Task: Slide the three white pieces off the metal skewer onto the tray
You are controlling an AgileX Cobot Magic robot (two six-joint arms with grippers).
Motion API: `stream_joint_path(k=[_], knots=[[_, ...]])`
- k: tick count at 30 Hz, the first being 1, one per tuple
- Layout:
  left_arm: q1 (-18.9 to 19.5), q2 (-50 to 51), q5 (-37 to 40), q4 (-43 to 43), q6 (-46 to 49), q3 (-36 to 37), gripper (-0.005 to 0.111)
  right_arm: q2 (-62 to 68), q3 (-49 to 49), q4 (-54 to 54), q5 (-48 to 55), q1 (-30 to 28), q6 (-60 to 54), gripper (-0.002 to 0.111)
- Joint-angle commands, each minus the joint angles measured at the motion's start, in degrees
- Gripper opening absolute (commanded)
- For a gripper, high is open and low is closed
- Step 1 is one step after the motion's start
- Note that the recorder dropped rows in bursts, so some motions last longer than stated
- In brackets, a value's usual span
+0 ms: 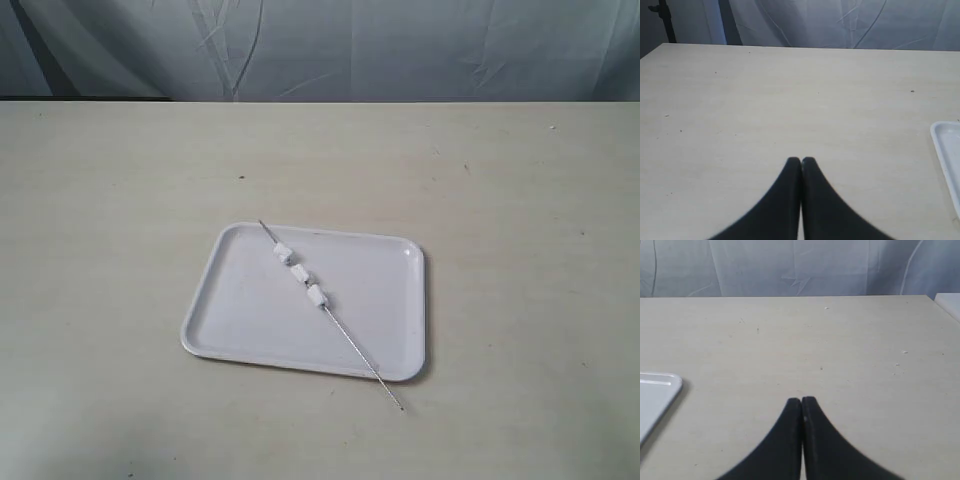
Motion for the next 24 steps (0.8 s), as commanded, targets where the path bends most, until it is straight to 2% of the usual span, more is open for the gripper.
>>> stream_joint_path(k=[1,20,24], knots=[[0.1,-0.4,-0.8,0.2,0.0,0.3,0.0,-0.3,0.1,0.0,-0.2,-0.1,-0.5,-0.001],[0.1,-0.4,-0.8,0.2,0.0,0.3,0.0,-0.3,0.1,0.5,-0.3,-0.1,-0.5,-0.001],[0.1,-0.4,-0.8,0.2,0.0,0.3,0.0,-0.3,0.1,3.2,-3.8,-0.1,-0.5,-0.001]])
